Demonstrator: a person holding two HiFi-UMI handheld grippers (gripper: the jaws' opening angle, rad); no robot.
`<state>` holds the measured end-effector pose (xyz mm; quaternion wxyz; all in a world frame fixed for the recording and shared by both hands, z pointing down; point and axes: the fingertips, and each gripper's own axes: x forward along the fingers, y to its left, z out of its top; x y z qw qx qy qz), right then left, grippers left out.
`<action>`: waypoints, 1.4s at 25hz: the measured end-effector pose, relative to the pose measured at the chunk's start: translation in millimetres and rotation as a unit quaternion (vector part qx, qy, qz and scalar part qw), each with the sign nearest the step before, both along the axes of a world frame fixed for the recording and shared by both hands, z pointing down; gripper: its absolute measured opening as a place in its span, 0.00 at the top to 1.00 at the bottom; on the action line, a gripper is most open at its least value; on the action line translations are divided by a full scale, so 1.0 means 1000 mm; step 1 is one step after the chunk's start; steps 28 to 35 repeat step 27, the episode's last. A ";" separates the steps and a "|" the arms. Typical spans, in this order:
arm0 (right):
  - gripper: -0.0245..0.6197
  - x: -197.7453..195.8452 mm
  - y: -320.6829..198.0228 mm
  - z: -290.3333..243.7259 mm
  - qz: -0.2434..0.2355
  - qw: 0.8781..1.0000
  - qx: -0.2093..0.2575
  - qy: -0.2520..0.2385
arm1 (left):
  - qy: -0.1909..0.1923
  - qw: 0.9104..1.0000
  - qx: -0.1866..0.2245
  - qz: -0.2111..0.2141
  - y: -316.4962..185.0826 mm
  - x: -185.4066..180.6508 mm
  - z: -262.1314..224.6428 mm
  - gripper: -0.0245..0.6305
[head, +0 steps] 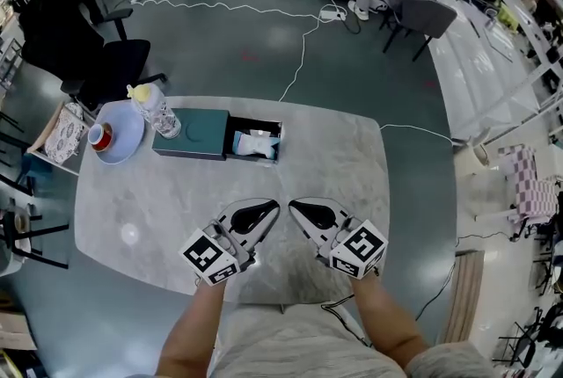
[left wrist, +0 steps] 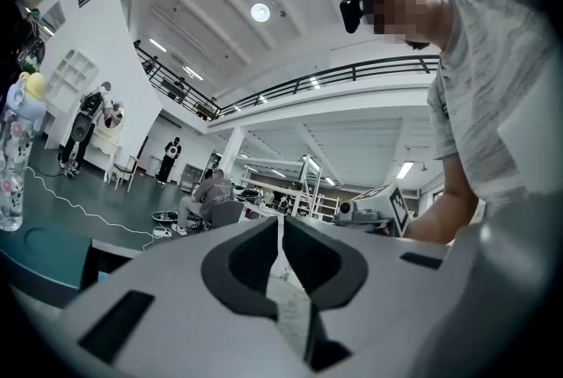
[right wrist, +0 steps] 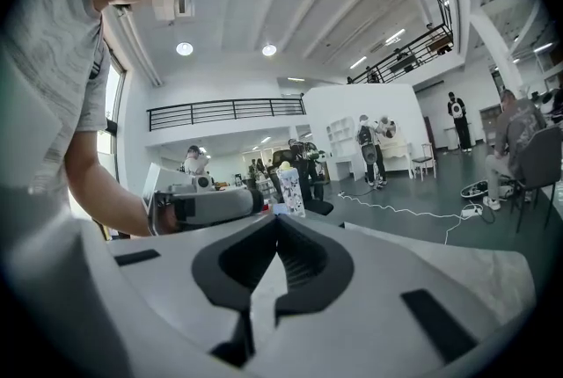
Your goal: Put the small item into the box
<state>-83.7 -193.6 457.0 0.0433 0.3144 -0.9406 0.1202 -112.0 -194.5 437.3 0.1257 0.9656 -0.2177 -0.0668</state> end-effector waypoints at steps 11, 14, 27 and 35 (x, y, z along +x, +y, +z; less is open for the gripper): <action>0.93 0.003 -0.005 0.001 0.007 1.000 -0.004 0.022 | -0.004 1.000 -0.001 -0.008 -0.003 -0.005 0.000 0.91; 0.93 0.002 -0.005 0.000 0.006 1.000 -0.004 0.020 | -0.005 1.000 0.001 -0.007 -0.004 -0.004 -0.002 0.91; 0.93 -0.002 -0.004 0.001 0.004 1.000 -0.005 0.020 | -0.005 1.000 -0.001 -0.007 -0.005 -0.005 0.000 0.91; 0.93 -0.002 -0.004 0.001 0.004 1.000 -0.005 0.020 | -0.005 1.000 -0.001 -0.007 -0.005 -0.005 0.000 0.91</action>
